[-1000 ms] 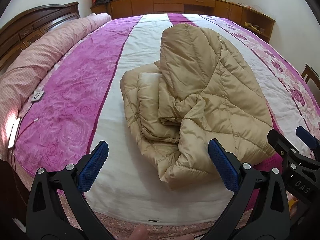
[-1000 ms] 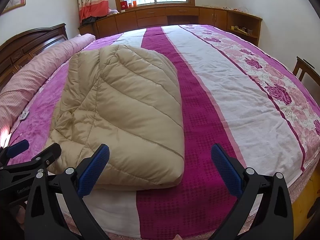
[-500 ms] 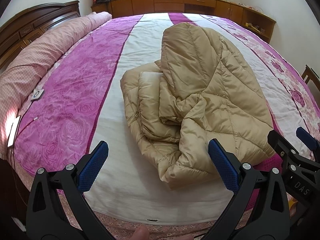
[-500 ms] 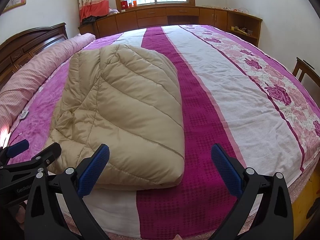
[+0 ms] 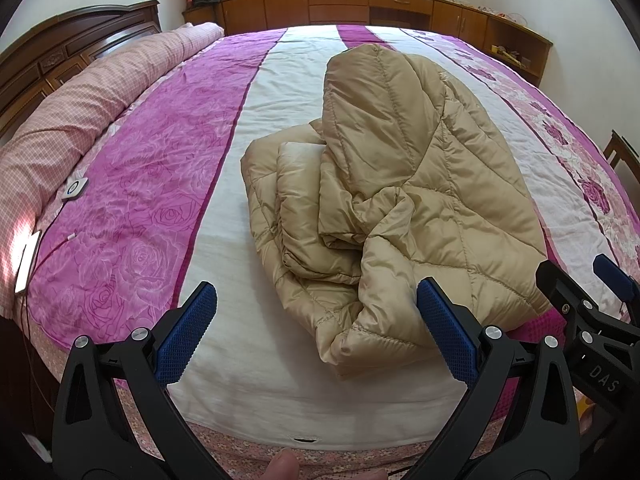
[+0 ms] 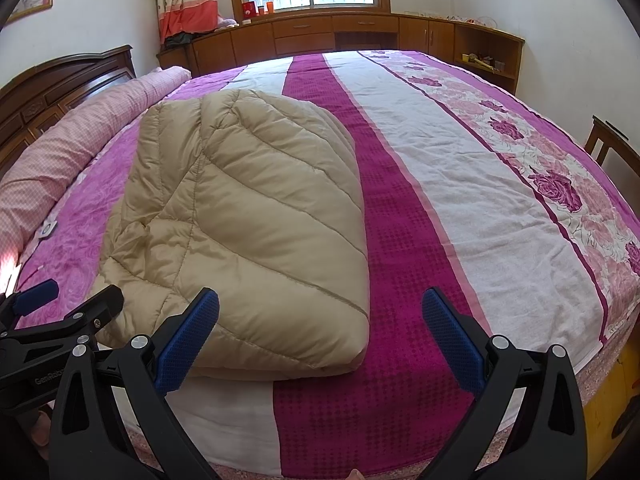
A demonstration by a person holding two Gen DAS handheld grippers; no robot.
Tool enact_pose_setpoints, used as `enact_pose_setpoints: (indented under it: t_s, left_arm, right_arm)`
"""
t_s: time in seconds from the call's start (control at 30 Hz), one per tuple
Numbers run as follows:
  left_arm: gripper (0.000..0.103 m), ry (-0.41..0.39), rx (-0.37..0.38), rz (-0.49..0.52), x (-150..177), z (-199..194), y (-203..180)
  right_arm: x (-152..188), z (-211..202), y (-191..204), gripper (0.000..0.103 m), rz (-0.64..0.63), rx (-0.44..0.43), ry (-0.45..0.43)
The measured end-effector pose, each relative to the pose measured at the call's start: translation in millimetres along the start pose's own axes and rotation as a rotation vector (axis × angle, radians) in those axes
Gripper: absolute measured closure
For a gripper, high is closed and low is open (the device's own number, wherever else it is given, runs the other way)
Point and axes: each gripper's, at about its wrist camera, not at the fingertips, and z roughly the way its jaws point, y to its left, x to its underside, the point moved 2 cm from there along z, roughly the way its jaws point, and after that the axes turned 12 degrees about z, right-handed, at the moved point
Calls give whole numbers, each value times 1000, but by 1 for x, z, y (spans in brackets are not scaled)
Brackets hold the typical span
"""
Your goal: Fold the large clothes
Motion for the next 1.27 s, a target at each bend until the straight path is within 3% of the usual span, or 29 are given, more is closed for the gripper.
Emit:
enact_pose_setpoints:
  t_s: [1.27]
  left_arm:
    - [4,6,-12,-2,-1,0,-1]
  right_arm:
    - [-2,2,4,5,-20,4,2]
